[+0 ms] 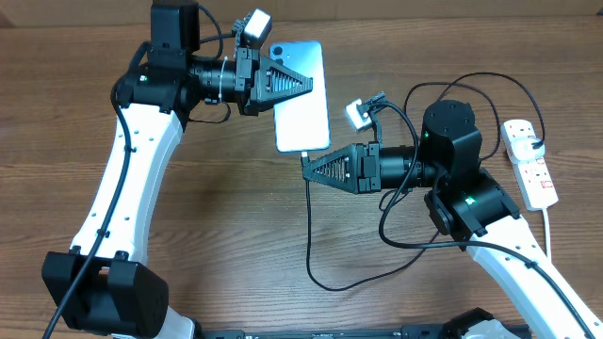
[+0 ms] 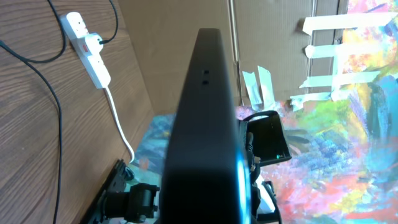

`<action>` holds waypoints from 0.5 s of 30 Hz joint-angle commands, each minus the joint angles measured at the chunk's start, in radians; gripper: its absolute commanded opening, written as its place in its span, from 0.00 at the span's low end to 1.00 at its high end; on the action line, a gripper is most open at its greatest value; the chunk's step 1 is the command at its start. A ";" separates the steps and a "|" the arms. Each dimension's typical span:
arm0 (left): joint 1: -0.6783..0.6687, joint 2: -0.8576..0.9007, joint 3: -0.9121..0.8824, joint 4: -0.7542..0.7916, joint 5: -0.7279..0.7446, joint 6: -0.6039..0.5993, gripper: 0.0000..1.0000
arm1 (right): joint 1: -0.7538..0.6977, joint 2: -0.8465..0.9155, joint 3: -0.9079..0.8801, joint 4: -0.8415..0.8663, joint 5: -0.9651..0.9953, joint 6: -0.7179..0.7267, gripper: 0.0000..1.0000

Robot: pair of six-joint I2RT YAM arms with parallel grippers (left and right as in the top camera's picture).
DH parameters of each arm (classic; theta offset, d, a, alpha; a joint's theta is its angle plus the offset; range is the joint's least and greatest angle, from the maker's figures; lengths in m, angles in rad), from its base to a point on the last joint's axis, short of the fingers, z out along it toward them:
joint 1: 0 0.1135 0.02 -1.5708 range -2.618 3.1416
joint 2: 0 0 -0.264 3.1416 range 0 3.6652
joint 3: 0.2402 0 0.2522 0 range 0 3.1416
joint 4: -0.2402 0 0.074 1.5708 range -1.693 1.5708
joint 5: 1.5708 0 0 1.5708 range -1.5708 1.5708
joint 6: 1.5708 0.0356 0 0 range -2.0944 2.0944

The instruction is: Plug charger to phone and switch on socket

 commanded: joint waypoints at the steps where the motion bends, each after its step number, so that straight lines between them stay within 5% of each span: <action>1: 0.004 -0.023 0.013 0.008 0.045 0.005 0.04 | -0.003 0.001 0.003 0.014 0.006 0.001 0.04; 15: 0.005 -0.023 0.013 0.008 0.023 0.032 0.04 | -0.003 0.001 0.003 0.016 -0.019 0.001 0.04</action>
